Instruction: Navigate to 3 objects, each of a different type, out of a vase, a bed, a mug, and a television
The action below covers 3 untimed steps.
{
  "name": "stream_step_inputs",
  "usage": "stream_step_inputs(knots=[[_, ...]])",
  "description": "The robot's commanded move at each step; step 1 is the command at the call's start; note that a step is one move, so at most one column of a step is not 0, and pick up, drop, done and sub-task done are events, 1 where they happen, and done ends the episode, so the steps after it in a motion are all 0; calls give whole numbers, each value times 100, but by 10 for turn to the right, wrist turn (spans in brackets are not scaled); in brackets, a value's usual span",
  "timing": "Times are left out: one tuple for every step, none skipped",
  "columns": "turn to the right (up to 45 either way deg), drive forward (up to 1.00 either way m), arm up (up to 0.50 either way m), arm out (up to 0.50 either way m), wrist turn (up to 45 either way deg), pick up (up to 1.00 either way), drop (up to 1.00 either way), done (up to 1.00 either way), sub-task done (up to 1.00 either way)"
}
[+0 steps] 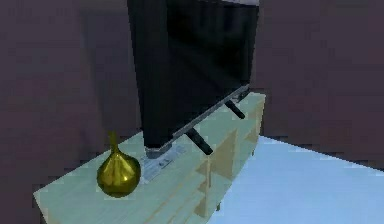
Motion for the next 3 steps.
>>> stream_step_inputs(knots=[[-210, 0, 0, 0, 0, 0, 0, 0, 0], [0, 0, 0, 0, 0, 0, 0, 0, 100], [450, 0, 0, 0, 0, 0, 0, 0, 0]])
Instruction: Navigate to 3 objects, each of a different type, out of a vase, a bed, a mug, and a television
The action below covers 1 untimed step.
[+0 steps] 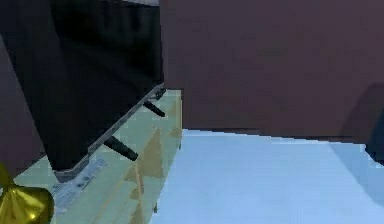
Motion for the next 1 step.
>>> stream_step_inputs(knots=[[450, 0, 0, 0, 0, 0, 0, 0, 0]])
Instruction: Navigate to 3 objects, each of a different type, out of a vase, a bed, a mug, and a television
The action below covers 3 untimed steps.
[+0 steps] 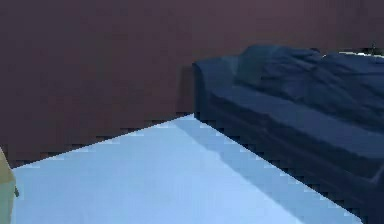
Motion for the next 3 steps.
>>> stream_step_inputs(knots=[[450, 0, 0, 0, 0, 0, 0, 0, 0], [330, 0, 0, 0, 0, 0, 0, 0, 0], [0, 100, 0, 0, 0, 0, 0, 0, 0]])
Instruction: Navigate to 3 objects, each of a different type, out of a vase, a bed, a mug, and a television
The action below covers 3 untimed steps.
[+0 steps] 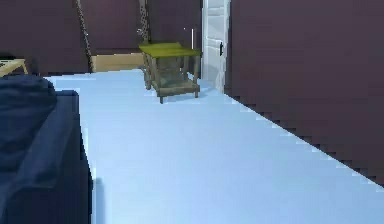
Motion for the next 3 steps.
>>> stream_step_inputs(knots=[[60, 0, 0, 0, 0, 0, 0, 0, 0], [0, 70, 0, 0, 0, 0, 0, 0, 0], [-240, 0, 0, 0, 0, 0, 0, 0, 0]])
